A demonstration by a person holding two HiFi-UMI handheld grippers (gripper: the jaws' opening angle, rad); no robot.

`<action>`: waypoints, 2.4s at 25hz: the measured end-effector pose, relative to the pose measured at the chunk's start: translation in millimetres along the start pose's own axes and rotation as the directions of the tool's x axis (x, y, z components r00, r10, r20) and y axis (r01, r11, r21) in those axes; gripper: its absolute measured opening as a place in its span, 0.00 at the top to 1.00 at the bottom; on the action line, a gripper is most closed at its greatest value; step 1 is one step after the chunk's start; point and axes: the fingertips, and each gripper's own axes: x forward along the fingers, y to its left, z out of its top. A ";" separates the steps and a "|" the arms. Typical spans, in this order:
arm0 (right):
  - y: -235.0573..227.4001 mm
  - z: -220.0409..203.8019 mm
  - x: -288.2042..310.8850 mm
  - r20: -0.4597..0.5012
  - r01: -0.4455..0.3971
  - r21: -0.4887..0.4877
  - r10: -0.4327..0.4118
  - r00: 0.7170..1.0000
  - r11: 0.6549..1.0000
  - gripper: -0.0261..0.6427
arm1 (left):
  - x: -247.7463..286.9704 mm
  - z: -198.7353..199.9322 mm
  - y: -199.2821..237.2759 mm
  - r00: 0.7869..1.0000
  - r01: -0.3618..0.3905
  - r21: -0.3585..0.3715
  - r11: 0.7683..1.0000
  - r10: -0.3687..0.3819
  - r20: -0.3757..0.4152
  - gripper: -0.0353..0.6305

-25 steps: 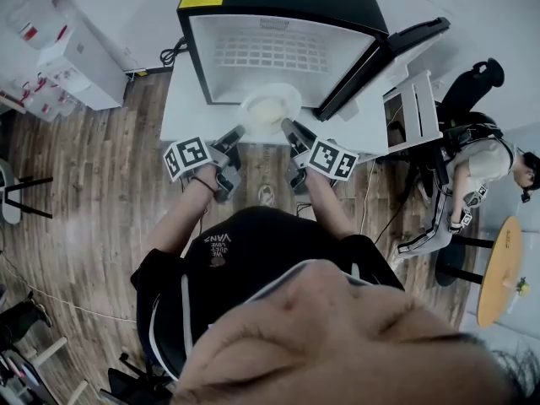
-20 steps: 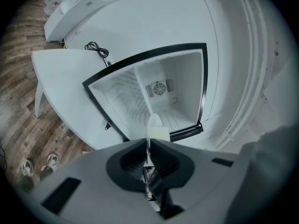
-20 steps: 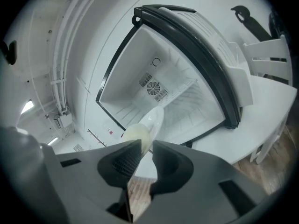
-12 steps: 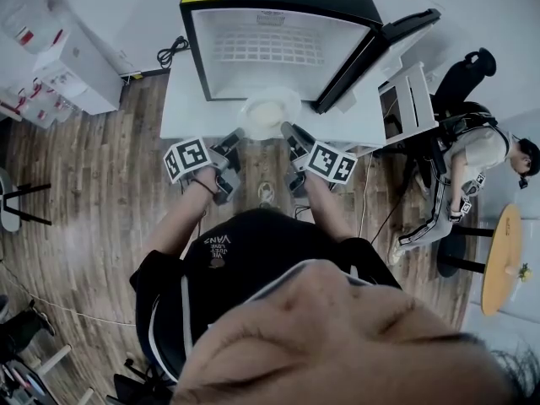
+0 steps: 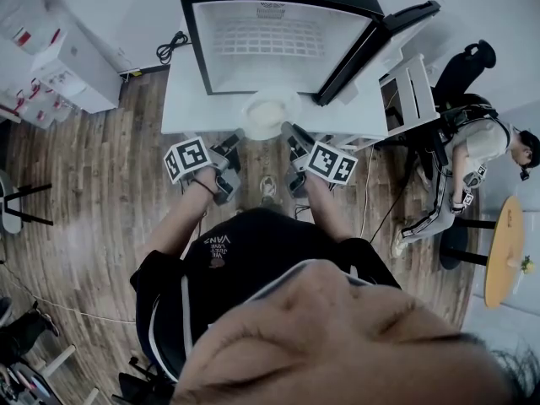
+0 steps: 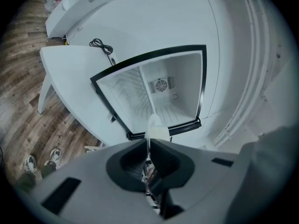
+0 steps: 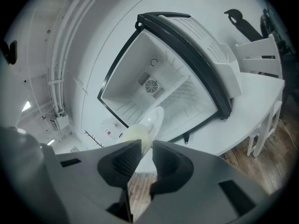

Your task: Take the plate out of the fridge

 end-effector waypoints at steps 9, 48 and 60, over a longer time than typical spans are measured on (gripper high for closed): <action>1.7 -8.9 -5.7 -0.011 0.000 -0.005 0.000 1.000 1.000 0.84 | -7.5 -8.0 3.1 1.000 -0.005 -0.007 1.000 0.005 0.001 0.90; 5.3 -11.5 -18.7 -0.007 -0.004 -0.035 0.004 1.000 0.999 0.83 | -12.9 -18.6 -3.3 1.000 0.012 -0.007 1.000 -0.012 0.006 0.90; 7.1 -16.5 -25.4 0.005 -0.004 -0.033 0.004 1.000 0.999 0.83 | -17.5 -24.7 -4.3 1.000 0.018 0.000 1.000 -0.018 -0.002 0.90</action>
